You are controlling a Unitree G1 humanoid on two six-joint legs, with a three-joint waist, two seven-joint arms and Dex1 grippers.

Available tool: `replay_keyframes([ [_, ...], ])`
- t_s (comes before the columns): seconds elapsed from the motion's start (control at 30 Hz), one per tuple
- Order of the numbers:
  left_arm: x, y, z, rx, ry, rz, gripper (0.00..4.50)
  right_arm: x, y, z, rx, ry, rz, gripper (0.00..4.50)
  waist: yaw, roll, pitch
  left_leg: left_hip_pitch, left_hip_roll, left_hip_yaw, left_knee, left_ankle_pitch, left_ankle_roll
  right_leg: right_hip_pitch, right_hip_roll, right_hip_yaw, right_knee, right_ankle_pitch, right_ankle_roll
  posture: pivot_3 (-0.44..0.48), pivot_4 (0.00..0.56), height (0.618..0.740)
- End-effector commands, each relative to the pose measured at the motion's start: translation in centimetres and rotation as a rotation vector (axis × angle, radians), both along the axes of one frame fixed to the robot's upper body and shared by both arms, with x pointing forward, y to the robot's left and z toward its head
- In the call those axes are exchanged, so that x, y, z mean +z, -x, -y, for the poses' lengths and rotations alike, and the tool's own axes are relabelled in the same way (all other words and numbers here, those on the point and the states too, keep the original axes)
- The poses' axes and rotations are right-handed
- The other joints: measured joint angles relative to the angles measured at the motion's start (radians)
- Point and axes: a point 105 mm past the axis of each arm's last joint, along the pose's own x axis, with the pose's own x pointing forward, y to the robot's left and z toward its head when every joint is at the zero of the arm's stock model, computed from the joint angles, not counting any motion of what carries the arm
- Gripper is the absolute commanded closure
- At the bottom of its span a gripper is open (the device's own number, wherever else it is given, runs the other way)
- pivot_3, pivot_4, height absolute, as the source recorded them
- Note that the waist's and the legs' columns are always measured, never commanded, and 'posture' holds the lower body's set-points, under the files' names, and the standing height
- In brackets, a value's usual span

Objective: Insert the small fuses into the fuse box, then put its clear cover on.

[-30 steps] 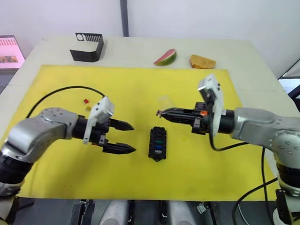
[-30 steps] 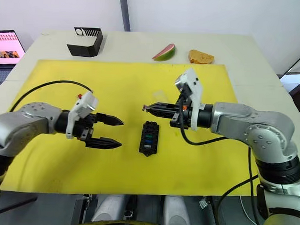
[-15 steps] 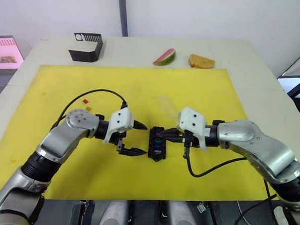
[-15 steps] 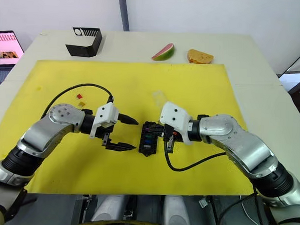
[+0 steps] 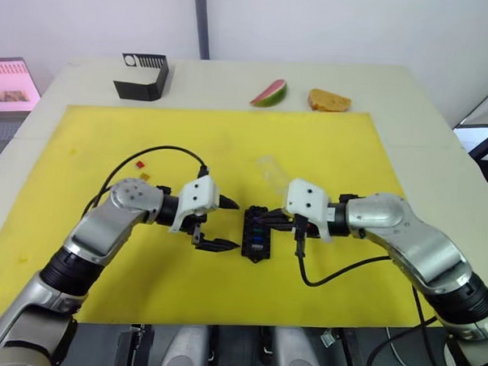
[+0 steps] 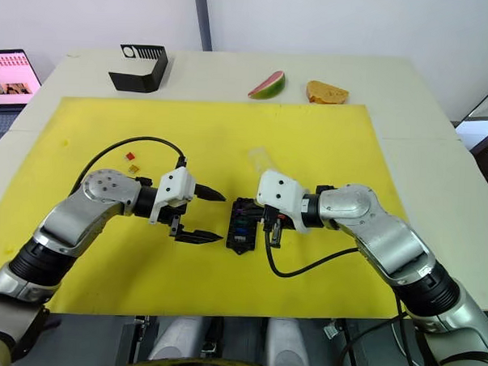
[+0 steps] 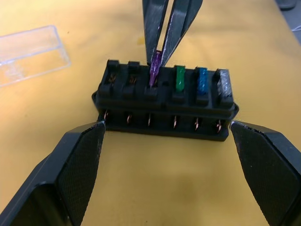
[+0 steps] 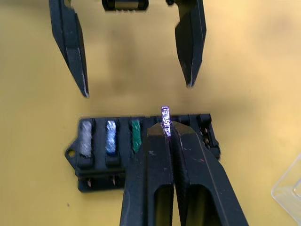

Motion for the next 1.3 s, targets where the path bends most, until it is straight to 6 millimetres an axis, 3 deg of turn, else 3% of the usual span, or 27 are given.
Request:
replay_keyframes([
  [0.03,1.1,0.0,0.3,-0.013,0.014,0.057,0.05,0.5,0.1,-0.1,0.018,-0.003,0.031,4.5,0.0,0.0,0.0,0.0,0.0,0.0,0.0,0.0,0.0,0.0,0.0,0.0,0.0,0.0,0.0,0.0,0.15,0.74],
  [1.0,0.8,-0.4,1.1,-0.033,0.01,0.084,0.05,-0.4,-0.2,0.4,0.018,0.034,-0.02,4.5,0.016,0.0,0.0,0.001,0.0,0.0,0.001,0.001,-0.001,0.0,0.001,0.0,0.001,0.0,0.0,0.0,0.15,0.74],
  [1.3,0.8,-0.4,1.3,-0.041,0.007,0.092,0.05,0.7,-0.5,0.6,0.026,0.091,-0.039,4.5,0.017,0.0,0.0,0.001,0.0,0.0,0.002,0.001,-0.001,0.0,0.001,0.0,0.002,0.0,0.0,0.0,0.15,0.74],
])
